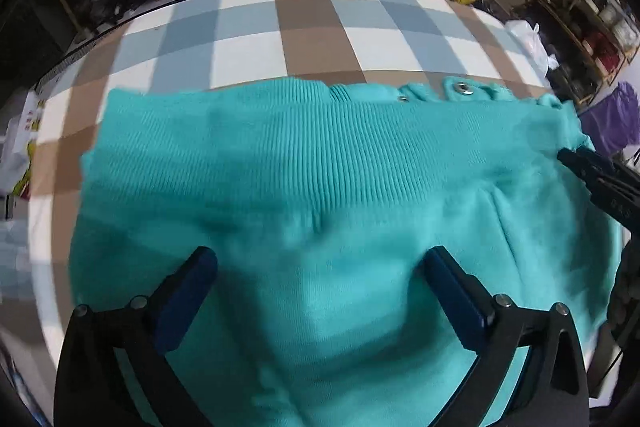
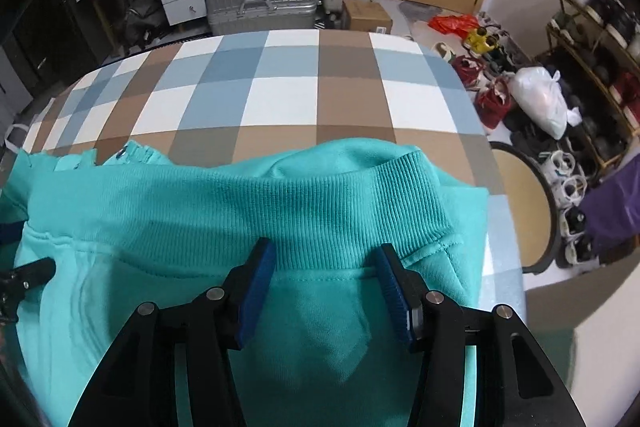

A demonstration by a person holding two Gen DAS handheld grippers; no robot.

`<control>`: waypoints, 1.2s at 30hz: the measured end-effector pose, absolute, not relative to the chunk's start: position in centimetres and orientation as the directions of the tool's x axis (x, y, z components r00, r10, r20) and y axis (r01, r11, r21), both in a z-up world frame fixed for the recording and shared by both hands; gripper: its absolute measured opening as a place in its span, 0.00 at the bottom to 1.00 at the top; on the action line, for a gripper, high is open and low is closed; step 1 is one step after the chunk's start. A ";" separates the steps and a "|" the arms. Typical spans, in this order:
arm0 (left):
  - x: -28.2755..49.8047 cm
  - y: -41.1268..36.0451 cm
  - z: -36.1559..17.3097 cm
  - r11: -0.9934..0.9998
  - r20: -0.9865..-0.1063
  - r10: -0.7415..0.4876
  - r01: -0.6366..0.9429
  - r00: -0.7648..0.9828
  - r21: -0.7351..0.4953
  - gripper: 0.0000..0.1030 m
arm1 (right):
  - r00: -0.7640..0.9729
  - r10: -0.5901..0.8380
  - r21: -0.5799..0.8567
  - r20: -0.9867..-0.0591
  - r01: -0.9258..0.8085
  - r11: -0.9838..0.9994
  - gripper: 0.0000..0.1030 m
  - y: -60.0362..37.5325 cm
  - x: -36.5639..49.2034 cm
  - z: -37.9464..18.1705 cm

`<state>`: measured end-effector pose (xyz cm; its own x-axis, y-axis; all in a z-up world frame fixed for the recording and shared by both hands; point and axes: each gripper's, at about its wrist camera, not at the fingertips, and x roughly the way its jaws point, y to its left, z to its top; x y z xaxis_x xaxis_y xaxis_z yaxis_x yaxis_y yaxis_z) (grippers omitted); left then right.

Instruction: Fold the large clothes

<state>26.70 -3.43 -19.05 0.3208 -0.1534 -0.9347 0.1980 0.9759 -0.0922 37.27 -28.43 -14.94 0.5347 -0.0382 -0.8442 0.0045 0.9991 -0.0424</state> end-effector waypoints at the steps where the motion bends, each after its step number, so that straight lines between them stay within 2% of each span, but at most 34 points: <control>1: 25.3 -3.5 -18.2 0.968 -0.926 -0.191 0.220 0.326 -0.122 0.96 | 0.544 -0.021 -0.019 -0.839 0.010 1.000 0.50 -28.5 36.3 -14.1; 4: 21.5 -4.7 -16.6 0.932 -0.894 -0.270 0.331 0.358 -0.149 0.96 | 0.580 0.171 0.141 -0.796 -0.098 0.985 0.47 -27.5 31.8 -11.8; 7: 18.3 -6.9 -18.6 0.915 -0.919 -0.193 0.401 0.345 -0.042 0.96 | 0.570 0.250 0.140 -0.783 -0.230 0.963 0.47 -24.2 26.8 -11.6; 8: 18.0 -7.3 -20.1 0.920 -0.932 -0.154 0.392 0.330 -0.013 0.97 | 0.557 0.246 0.121 -0.793 -0.252 0.960 0.45 -23.1 26.2 -12.1; 10: 18.3 -6.6 -22.1 0.935 -0.931 -0.167 0.352 0.323 -0.045 0.99 | 0.519 0.157 0.020 -0.840 -0.261 0.965 0.46 -20.9 25.0 -15.1; 12: 18.2 -6.2 -22.1 0.942 -0.929 -0.170 0.331 0.328 -0.056 0.99 | 0.548 0.125 -0.013 -0.827 -0.240 0.971 0.46 -20.5 24.4 -17.4; 15: 17.7 -5.3 -20.3 0.946 -0.934 -0.179 0.315 0.311 -0.076 0.99 | 0.550 0.174 0.075 -0.817 -0.198 0.977 0.46 -21.4 24.1 -17.0; 17: 16.7 -3.2 -18.2 0.955 -0.910 -0.111 0.296 0.400 0.013 0.99 | 0.542 0.214 0.119 -0.813 -0.205 0.971 0.43 -22.7 23.5 -15.7; 19: 16.1 -1.3 -16.8 0.961 -0.867 -0.026 0.252 0.497 0.116 0.99 | 0.607 0.185 0.092 -0.773 -0.181 0.979 0.46 -25.0 22.3 -13.8; 21: 16.5 2.3 -16.3 0.972 -0.828 0.071 0.148 0.556 0.182 0.99 | 0.664 0.107 0.044 -0.740 -0.111 0.993 0.65 -27.7 21.5 -12.5; 23: 17.7 4.8 -17.3 0.986 -0.866 0.066 0.100 0.495 0.132 0.99 | 0.685 0.029 0.016 -0.728 -0.026 1.000 0.72 -30.6 21.5 -12.3; 26: 19.4 7.5 -20.4 0.999 -0.942 0.005 0.049 0.335 0.023 0.99 | 0.635 -0.023 0.011 -0.772 0.050 0.999 0.72 -33.9 22.7 -13.8; 28: 20.3 8.0 -22.1 0.997 -0.960 -0.073 0.055 0.269 -0.061 0.99 | 0.578 0.055 0.093 -0.814 0.036 0.995 0.72 -35.0 23.7 -15.5; 30: 20.4 7.6 -23.1 0.985 -0.960 -0.170 0.081 0.224 -0.156 0.95 | 0.577 0.123 0.174 -0.807 0.034 0.984 0.74 -35.8 24.1 -16.1; 31: 20.4 7.1 -22.8 0.981 -0.953 -0.183 0.115 0.242 -0.159 0.90 | 0.576 0.158 0.214 -0.802 0.031 0.976 0.76 -36.0 24.4 -16.4; 33: 20.4 6.5 -22.7 0.979 -0.952 -0.184 0.135 0.243 -0.155 0.86 | 0.533 0.248 0.298 -0.809 0.009 0.954 0.84 -36.4 25.4 -17.5; 34: 20.5 6.4 -22.6 0.978 -0.949 -0.192 0.131 0.248 -0.164 0.83 | 0.507 0.293 0.342 -0.811 0.003 0.940 0.84 -36.5 25.8 -18.2; 35: 20.6 6.4 -22.5 0.976 -0.947 -0.200 0.135 0.252 -0.170 0.75 | 0.495 0.339 0.391 -0.800 0.001 0.920 0.87 -36.8 26.2 -18.7; 36: 20.5 6.3 -22.3 0.974 -0.945 -0.209 0.141 0.253 -0.178 0.71 | 0.510 0.352 0.403 -0.785 -0.010 0.915 0.85 -36.8 26.1 -18.5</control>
